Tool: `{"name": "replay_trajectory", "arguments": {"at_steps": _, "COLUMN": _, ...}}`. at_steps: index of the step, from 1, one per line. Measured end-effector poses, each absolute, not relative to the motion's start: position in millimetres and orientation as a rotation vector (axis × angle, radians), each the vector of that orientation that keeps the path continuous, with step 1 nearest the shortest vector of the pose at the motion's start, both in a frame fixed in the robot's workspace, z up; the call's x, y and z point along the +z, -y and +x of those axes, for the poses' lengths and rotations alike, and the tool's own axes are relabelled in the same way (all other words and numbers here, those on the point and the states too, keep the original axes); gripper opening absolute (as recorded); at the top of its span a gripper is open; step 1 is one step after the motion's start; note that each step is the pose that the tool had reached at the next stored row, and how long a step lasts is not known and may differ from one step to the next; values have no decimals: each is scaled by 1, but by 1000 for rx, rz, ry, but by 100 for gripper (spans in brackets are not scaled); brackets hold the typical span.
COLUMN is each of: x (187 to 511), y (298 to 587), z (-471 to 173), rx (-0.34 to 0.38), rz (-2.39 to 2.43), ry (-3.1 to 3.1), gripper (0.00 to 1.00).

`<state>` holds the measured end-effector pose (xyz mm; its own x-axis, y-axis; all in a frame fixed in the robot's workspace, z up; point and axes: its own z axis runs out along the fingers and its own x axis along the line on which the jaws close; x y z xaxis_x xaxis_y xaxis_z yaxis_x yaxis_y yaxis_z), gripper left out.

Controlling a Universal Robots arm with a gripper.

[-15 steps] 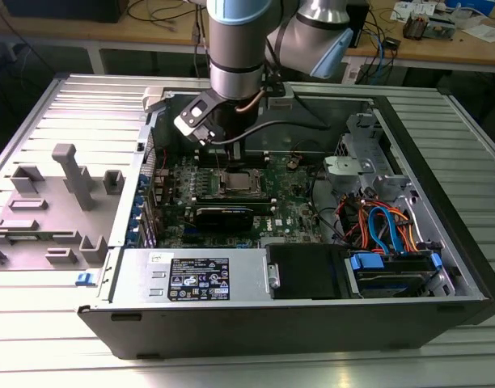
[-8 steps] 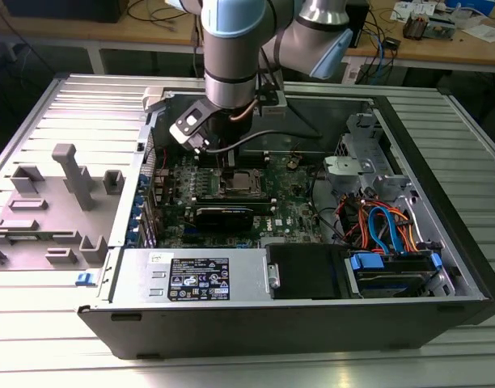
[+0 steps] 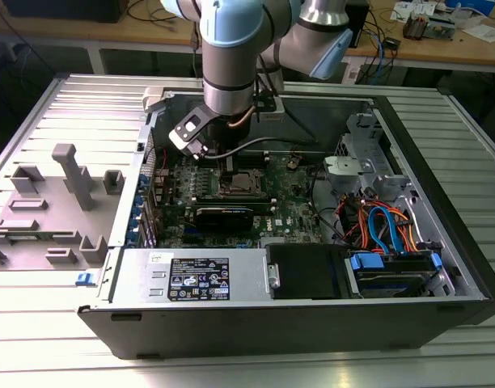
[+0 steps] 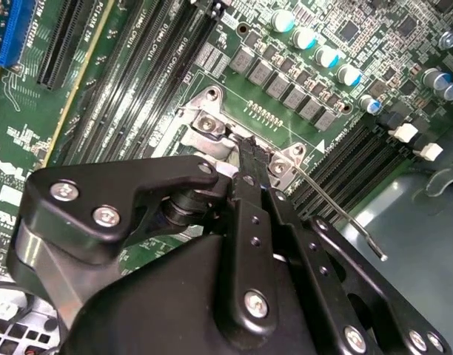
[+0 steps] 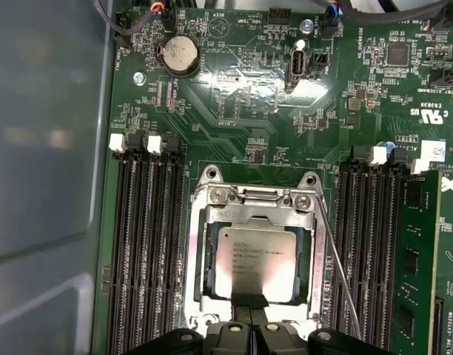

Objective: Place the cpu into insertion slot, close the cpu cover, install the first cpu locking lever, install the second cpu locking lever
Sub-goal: 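Close the cpu cover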

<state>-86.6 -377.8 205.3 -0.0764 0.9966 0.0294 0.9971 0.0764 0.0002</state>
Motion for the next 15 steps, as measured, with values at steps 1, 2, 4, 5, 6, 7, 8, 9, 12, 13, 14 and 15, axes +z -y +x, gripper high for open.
{"name": "replay_trajectory", "arguments": {"at_steps": 1, "x": 206, "y": 378, "z": -87, "rx": -33, "rz": -2120, "ry": 2289, "gripper": 11}}
{"name": "replay_trajectory", "arguments": {"at_steps": 2, "x": 207, "y": 377, "z": -86, "rx": -36, "rz": -2120, "ry": 2289, "gripper": 11}}
{"name": "replay_trajectory", "arguments": {"at_steps": 4, "x": 215, "y": 378, "z": -87, "rx": -33, "rz": -2120, "ry": 2289, "gripper": 11}}
{"name": "replay_trajectory", "arguments": {"at_steps": 5, "x": 216, "y": 378, "z": -87, "rx": -33, "rz": -2120, "ry": 2289, "gripper": 11}}
{"name": "replay_trajectory", "arguments": {"at_steps": 6, "x": 216, "y": 378, "z": -87, "rx": -34, "rz": -2120, "ry": 2289, "gripper": 11}}
{"name": "replay_trajectory", "arguments": {"at_steps": 7, "x": 216, "y": 378, "z": -87, "rx": -33, "rz": -2120, "ry": 2289, "gripper": 11}}
{"name": "replay_trajectory", "arguments": {"at_steps": 8, "x": 216, "y": 378, "z": -84, "rx": -33, "rz": -2120, "ry": 2289, "gripper": 11}}
{"name": "replay_trajectory", "arguments": {"at_steps": 9, "x": 216, "y": 378, "z": -82, "rx": -33, "rz": -2120, "ry": 2289, "gripper": 11}}
{"name": "replay_trajectory", "arguments": {"at_steps": 12, "x": 216, "y": 378, "z": -75, "rx": -33, "rz": -2120, "ry": 2289, "gripper": 11}}
{"name": "replay_trajectory", "arguments": {"at_steps": 13, "x": 216, "y": 378, "z": -74, "rx": -33, "rz": -2120, "ry": 2289, "gripper": 11}}
{"name": "replay_trajectory", "arguments": {"at_steps": 14, "x": 216, "y": 378, "z": -71, "rx": -33, "rz": -2120, "ry": 2289, "gripper": 11}}
{"name": "replay_trajectory", "arguments": {"at_steps": 15, "x": 216, "y": 378, "z": -70, "rx": -33, "rz": -2120, "ry": 2289, "gripper": 11}}
